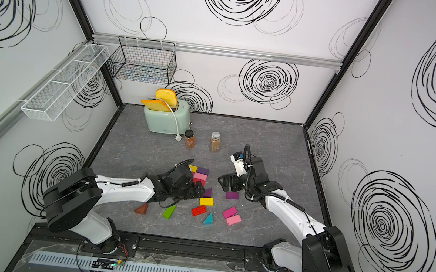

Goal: Assemble a piece of candy with building blocks
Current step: Assemble the building block at the center of the board.

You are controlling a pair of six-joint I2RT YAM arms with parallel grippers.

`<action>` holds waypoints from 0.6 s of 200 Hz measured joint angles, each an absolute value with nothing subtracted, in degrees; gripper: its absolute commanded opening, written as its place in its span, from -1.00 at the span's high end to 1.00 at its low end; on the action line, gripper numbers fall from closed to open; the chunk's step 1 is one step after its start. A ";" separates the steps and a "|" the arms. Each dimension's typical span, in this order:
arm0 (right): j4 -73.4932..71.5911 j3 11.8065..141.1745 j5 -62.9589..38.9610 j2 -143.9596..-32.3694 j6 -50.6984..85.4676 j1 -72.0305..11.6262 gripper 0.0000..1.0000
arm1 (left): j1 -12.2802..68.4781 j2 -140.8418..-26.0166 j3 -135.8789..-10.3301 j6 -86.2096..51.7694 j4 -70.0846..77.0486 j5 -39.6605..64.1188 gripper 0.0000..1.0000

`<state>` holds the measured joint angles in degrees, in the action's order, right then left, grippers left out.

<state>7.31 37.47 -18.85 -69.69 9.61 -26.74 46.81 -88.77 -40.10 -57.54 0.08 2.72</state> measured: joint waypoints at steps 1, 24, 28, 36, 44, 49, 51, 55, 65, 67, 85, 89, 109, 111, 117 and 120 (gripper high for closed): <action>7.31 37.47 -18.85 -69.69 9.61 -26.74 -0.98 | 46.81 -88.77 -40.10 -57.52 0.05 2.70 -0.88; 7.31 37.47 -18.85 -69.95 9.61 -26.74 -0.98 | 46.52 -88.97 -40.53 -56.71 -0.71 2.04 -0.88; 7.31 37.47 -18.85 -69.95 9.61 -26.74 -0.98 | 46.46 -89.03 -40.62 -56.51 -0.82 1.98 -0.88; 7.31 37.47 -18.83 -69.95 9.61 -26.74 -0.98 | 46.37 -89.14 -40.80 -56.29 -1.15 1.76 -0.87; 7.31 37.47 -18.83 -69.95 9.61 -26.74 -0.98 | 46.30 -89.17 -40.86 -56.10 -1.28 1.58 -0.87; 7.31 37.47 -18.83 -69.95 9.61 -26.74 -0.98 | 46.28 -89.17 -40.86 -55.96 -1.34 1.48 -0.87; 7.31 37.47 -18.83 -69.95 9.61 -26.74 -0.98 | 46.26 -89.17 -40.86 -55.92 -1.39 1.48 -0.87; 7.31 37.47 -18.81 -69.95 9.61 -26.74 -0.98 | 46.26 -89.17 -40.86 -55.88 -1.39 1.43 -0.87; 7.31 37.47 -18.83 -69.95 9.61 -26.74 -0.98 | 46.24 -89.17 -40.88 -55.70 -1.41 1.43 -0.87; 7.31 37.47 -18.81 -69.95 9.61 -26.74 -0.98 | 46.22 -89.17 -40.88 -55.70 -1.41 1.43 -0.88; 7.31 37.47 -18.81 -69.95 9.61 -26.74 -0.98 | 46.22 -89.17 -40.88 -55.53 -1.48 1.43 -0.91; 7.31 37.50 -18.81 -69.95 9.61 -26.74 -0.98 | 46.22 -89.08 -40.88 -55.48 -1.56 1.43 -0.93; 7.33 37.50 -18.76 -69.95 9.61 -26.74 -0.98 | 46.24 -87.90 -40.95 -54.98 -3.73 1.10 -0.96; 7.33 37.50 -18.74 -69.95 9.58 -26.74 -0.98 | 46.24 -87.59 -40.95 -54.85 -4.19 1.02 -0.96; 7.33 37.50 -18.63 -69.93 9.58 -26.74 -0.98 | 46.24 -86.52 -41.08 -54.39 -6.07 0.64 -0.96; 7.33 37.50 -18.61 -69.91 9.61 -26.74 -0.98 | 46.26 -86.00 -41.23 -54.24 -7.11 0.38 -0.95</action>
<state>7.33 37.50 -18.61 -69.91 9.61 -26.74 46.26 -86.00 -41.23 -54.24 -7.11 0.38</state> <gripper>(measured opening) 0.989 0.979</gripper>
